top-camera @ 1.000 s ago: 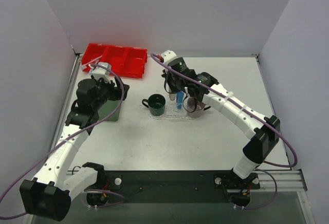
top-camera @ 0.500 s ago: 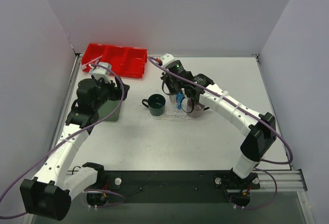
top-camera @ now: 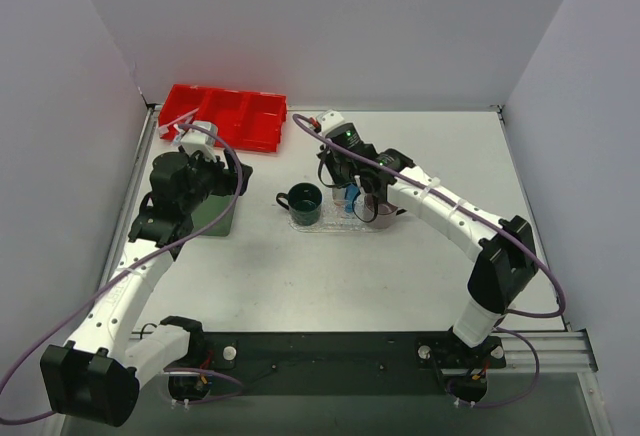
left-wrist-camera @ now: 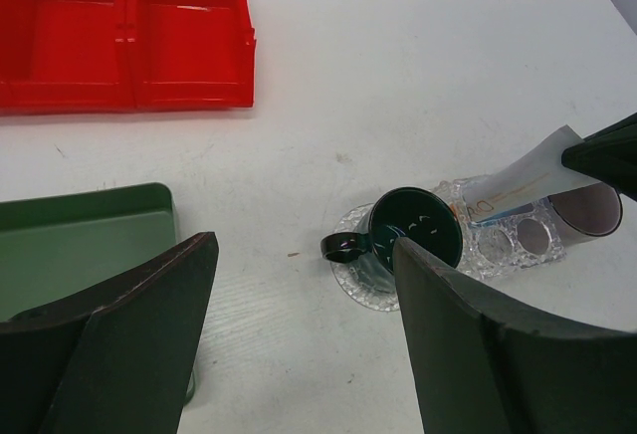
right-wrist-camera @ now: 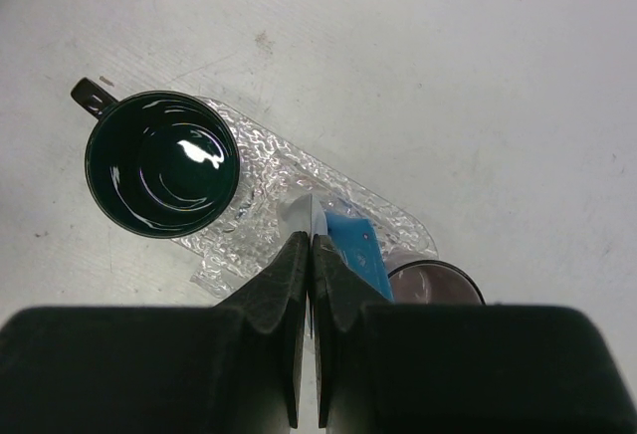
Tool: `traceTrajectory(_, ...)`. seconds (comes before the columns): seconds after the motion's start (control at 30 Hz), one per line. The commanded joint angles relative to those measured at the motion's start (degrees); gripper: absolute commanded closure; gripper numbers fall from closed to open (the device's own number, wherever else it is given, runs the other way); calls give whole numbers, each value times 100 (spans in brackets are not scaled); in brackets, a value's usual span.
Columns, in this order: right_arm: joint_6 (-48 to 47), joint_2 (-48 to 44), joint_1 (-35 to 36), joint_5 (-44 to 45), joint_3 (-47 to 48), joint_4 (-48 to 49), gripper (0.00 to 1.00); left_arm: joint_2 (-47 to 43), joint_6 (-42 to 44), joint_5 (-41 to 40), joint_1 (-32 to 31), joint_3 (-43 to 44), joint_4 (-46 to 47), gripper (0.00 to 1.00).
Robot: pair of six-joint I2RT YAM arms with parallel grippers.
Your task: Prepare toiletry sets of a toothbrush and toothpaste on the tray
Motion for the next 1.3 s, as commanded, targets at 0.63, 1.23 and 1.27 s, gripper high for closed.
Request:
traceTrajectory(0.63, 298, 144, -100, -60, -369, 768, 100, 56, -29, 122, 89, 109, 120, 18)
traceTrajectory(1.23, 342, 118, -117, 19, -536, 864, 84, 109, -38, 175, 107, 118, 103, 19)
traceTrajectory(1.27, 333, 101, -117, 19, -536, 864, 82, 100, -47, 184, 115, 118, 103, 19)
